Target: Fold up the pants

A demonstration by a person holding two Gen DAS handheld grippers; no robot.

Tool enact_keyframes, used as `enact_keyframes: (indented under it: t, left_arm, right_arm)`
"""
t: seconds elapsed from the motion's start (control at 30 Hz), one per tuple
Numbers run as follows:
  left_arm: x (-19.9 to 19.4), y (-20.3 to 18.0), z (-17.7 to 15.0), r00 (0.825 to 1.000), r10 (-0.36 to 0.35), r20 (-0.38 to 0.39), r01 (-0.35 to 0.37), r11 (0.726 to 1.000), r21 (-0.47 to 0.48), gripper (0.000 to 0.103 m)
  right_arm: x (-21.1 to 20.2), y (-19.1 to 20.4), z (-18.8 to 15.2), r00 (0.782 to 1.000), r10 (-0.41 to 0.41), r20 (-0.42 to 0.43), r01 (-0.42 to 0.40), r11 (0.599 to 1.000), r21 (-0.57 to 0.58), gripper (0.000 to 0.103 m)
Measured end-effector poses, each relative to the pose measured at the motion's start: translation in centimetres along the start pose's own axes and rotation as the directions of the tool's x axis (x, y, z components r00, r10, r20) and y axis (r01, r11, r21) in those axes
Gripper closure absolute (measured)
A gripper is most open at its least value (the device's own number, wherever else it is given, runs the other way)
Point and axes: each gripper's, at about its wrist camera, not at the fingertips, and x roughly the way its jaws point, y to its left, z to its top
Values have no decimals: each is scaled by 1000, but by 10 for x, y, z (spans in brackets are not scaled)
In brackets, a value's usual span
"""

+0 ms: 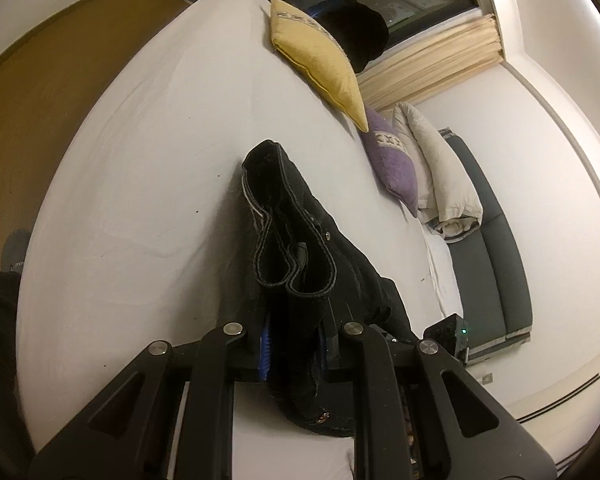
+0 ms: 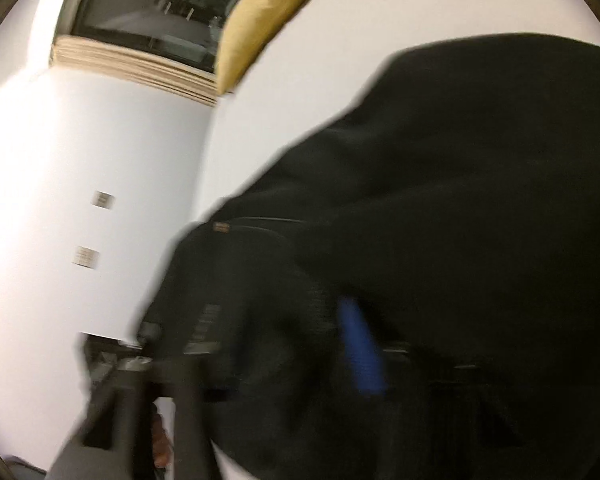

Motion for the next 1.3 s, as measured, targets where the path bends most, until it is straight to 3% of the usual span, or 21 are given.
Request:
enact_keyframes:
  t: [0.03,0.1,0.13,0.17,0.37,0.5,0.7,0.93,1.0,1.1,1.17,1.2,1.23,1.27,1.3]
  left_arm:
    - [-2,-4,0,1000,2,2,-2,1000,10,89]
    - [-4,-16,0,1000,3,6,-3,999,47,89]
    - [-5,-26,1,1000,-3,7,3,997,73,89]
    - [-6,-36,1,1000,-9,9,8,995,103,89]
    - [1,-119,-11,998,-64,-16,66,950,306,89]
    - [25,-171,-40,996,-61,-73,87,885,458,89]
    - [56,-219,-98,988,-10,-156,106,775,623,89]
    - [73,-248,-157,979,43,-197,120,663,739,89]
    - [76,-255,-171,978,50,-200,124,633,764,89]
    - [76,-269,-195,979,60,-197,129,569,812,89]
    - [76,-279,-212,979,70,-189,124,532,837,89]
    - [77,-281,-216,980,76,-185,119,520,846,89]
    - [79,-284,-219,979,80,-190,122,517,847,88]
    - [81,-286,-222,976,77,-202,133,519,844,88]
    - [82,-288,-226,974,73,-212,145,516,844,88]
  right_arm:
    - [-5,-2,1,1000,24,-10,-23,999,49,79]
    - [-20,3,1,999,55,-5,-54,993,102,57]
    - [-36,14,0,996,81,35,-83,994,66,42]
    - [-47,20,-1,994,94,56,-96,995,36,34]
    - [-101,7,-5,988,115,101,-120,992,48,29]
    - [-120,-7,-15,971,212,110,-224,969,109,23]
    - [-127,40,11,964,265,26,-264,964,-15,19]
    - [-110,97,26,988,86,-125,-109,976,-190,15]
    - [-105,98,25,991,-9,-132,-20,976,-216,15]
    - [-97,83,28,982,-96,-160,64,979,-194,18]
    - [-99,76,25,983,-97,-155,64,977,-202,44]
    - [-105,71,24,986,-99,-133,70,976,-207,50]
    - [-105,71,25,988,-96,-122,70,976,-206,70]
    - [-113,65,25,991,-79,-107,56,979,-198,83]
    - [-122,59,24,994,-64,-92,46,981,-190,83]
